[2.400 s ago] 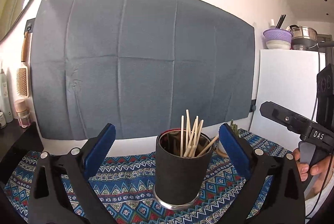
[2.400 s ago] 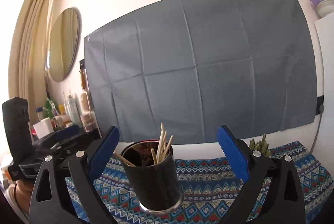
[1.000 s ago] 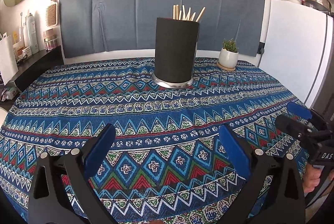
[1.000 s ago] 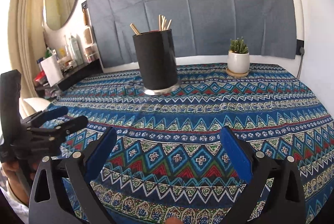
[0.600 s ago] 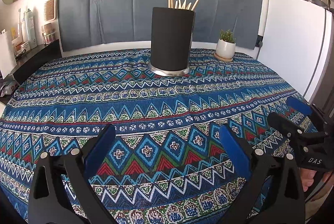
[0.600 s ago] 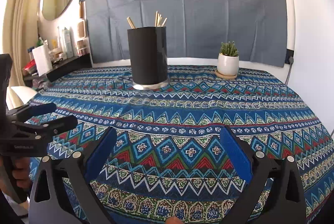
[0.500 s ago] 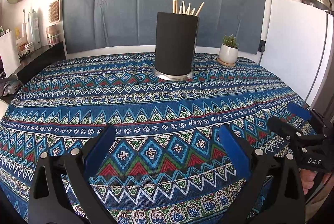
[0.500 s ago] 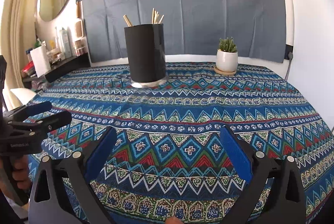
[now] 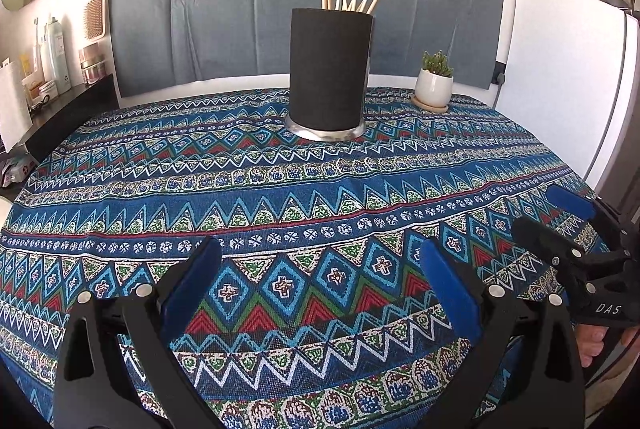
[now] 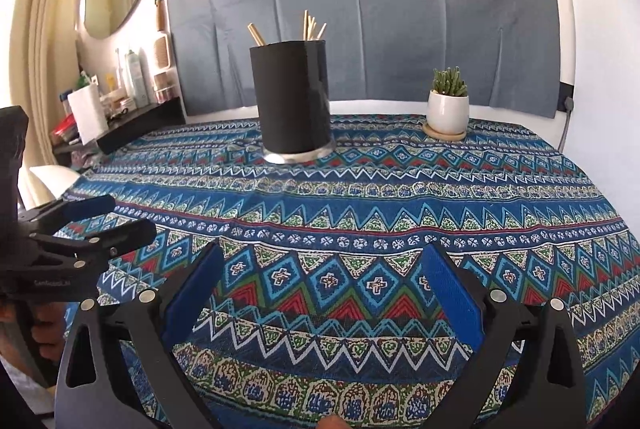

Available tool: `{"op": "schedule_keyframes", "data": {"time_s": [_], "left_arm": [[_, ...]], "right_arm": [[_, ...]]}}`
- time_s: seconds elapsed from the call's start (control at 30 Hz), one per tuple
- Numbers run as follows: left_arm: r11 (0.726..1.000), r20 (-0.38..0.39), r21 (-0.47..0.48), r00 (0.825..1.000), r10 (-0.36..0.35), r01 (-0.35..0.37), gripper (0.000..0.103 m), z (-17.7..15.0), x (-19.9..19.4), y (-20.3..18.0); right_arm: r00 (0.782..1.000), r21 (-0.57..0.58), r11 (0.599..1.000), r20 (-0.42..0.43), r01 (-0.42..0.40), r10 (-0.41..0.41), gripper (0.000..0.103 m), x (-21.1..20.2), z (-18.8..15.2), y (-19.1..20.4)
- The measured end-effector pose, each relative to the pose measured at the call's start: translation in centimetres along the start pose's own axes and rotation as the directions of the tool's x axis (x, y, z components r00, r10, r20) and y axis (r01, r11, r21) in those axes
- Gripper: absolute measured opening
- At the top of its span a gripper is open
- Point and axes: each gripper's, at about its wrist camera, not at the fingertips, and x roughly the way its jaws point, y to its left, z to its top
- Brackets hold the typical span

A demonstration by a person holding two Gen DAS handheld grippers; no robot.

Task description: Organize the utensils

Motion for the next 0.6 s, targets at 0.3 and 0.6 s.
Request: {"op": "schedule_keyframes", "data": {"time_s": [0.3,0.6], "left_arm": [[1.000,-0.007,-0.009,1.000,-0.001,0.001,0.097,0.04,0.10,0.10],[1.000,-0.008,-0.012,1.000,-0.001,0.001,0.097,-0.06,0.05,0.06]], "right_arm": [[1.000,-0.008,1.000,0.001,0.001,-0.001,0.095,0.05,0.01,0.16],[1.000,-0.005,1.000,-0.005,0.001,-0.001,0.095,0.17,0.01,0.07]]}}
